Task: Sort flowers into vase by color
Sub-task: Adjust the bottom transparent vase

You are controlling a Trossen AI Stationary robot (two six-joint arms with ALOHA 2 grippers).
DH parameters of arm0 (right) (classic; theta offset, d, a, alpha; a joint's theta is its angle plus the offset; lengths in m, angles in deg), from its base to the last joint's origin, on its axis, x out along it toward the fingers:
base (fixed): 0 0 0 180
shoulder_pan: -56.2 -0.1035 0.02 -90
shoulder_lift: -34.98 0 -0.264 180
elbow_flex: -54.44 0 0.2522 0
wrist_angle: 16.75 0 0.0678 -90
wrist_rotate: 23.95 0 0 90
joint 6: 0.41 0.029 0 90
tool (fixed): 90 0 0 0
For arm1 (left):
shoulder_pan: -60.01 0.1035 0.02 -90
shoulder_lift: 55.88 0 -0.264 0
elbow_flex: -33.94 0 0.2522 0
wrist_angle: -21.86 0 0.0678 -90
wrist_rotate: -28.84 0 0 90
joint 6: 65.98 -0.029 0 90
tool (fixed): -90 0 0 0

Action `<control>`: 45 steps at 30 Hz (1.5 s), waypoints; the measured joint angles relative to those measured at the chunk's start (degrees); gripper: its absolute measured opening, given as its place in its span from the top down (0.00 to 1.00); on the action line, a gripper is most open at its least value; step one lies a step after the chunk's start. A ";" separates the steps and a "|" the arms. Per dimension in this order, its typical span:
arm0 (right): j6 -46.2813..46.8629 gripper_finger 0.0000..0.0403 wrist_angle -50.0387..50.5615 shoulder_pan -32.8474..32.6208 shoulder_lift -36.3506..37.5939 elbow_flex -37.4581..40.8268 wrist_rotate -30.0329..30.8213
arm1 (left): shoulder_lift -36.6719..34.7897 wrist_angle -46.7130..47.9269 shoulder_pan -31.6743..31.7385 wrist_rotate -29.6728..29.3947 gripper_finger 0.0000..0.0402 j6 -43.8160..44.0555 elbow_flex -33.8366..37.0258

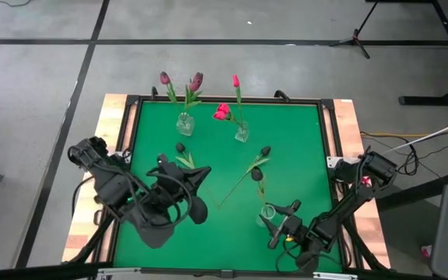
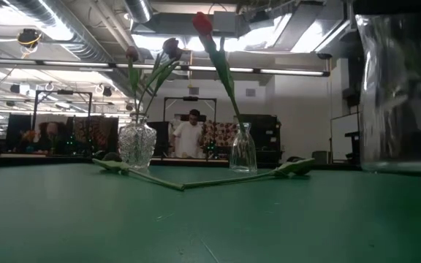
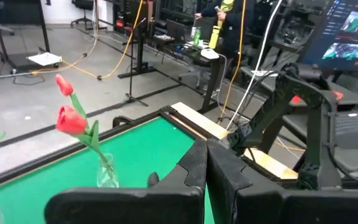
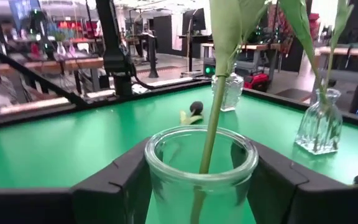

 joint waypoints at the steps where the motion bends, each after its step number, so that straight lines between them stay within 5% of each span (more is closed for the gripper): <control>1: -0.77 0.48 0.26 -0.03 -0.35 0.00 0.28 | 0.01 0.03 0.18 0.02 1.00 1.17 0.81; 23: 8.95 0.47 0.93 -1.33 -7.84 0.00 -3.22 | 0.04 -0.20 2.77 -0.09 1.00 16.15 12.32; 45: 8.21 0.47 -3.71 -1.28 -7.73 -0.02 -11.86 | 0.04 0.09 2.29 -0.09 1.00 15.94 12.40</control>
